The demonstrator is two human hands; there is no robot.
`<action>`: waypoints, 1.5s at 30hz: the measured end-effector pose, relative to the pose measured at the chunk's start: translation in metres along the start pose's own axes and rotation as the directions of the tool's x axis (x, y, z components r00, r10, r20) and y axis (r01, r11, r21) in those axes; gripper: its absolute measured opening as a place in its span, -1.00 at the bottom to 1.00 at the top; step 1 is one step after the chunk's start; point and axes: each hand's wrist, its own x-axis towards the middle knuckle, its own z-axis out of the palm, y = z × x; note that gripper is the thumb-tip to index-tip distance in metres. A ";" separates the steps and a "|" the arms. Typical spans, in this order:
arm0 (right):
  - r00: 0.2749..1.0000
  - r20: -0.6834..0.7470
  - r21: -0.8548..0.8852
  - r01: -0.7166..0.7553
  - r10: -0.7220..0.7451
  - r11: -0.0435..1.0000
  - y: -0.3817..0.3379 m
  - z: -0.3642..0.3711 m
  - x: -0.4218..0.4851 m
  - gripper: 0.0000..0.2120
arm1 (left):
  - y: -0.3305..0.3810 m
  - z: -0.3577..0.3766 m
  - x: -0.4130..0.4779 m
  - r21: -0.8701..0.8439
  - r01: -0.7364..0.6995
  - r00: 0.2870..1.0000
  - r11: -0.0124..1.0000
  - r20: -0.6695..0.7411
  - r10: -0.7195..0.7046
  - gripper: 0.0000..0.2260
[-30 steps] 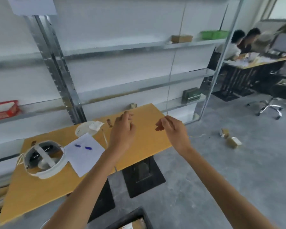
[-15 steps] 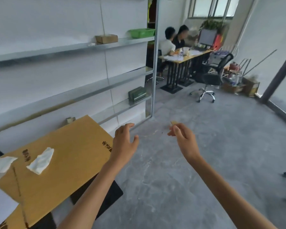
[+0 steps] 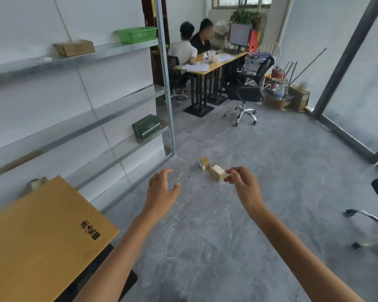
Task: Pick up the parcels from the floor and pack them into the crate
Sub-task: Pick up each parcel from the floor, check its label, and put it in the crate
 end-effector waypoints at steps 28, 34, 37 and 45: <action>0.812 0.298 0.327 -0.581 0.502 0.746 0.099 -0.009 0.375 -0.31 | -0.013 0.167 0.384 -0.251 0.402 0.888 0.880 0.342 -0.308 -0.47; 0.723 0.312 0.172 -0.681 0.616 0.712 0.139 -0.035 0.475 -0.35 | -0.001 0.229 0.459 -0.221 0.543 0.812 0.810 0.384 -0.439 -0.56; 0.666 0.320 0.098 -0.730 0.673 0.676 0.155 -0.038 0.517 -0.42 | -0.003 0.247 0.493 -0.189 0.601 0.769 0.776 0.401 -0.498 -0.57; 0.568 0.268 0.030 -0.812 0.778 0.583 0.204 -0.002 0.636 -0.60 | -0.046 0.280 0.602 -0.117 0.698 0.664 0.707 0.476 -0.577 -0.65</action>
